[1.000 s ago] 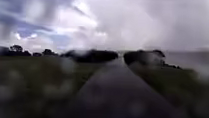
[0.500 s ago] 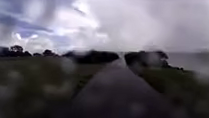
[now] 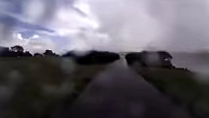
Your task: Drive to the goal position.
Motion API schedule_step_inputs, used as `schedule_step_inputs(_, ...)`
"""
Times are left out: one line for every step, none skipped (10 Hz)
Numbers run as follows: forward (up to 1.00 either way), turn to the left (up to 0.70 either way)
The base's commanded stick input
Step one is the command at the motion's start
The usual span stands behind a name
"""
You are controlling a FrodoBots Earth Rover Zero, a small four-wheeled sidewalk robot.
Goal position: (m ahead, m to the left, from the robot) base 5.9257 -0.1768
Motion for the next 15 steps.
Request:
schedule_step_inputs(0.70, 0.00)
schedule_step_inputs(0.70, 0.00)
schedule_step_inputs(0.70, 0.00)
schedule_step_inputs(0.70, 0.00)
schedule_step_inputs(0.70, 0.00)
schedule_step_inputs(0.70, 0.00)
schedule_step_inputs(0.70, 0.00)
schedule_step_inputs(0.70, -0.19)
schedule_step_inputs(0.70, -0.32)
schedule_step_inputs(0.70, -0.23)
schedule_step_inputs(0.70, -0.06)
schedule_step_inputs(0.70, 0.00)
schedule_step_inputs(0.70, 0.00)
schedule_step_inputs(0.70, 0.00)
schedule_step_inputs(0.70, 0.00)
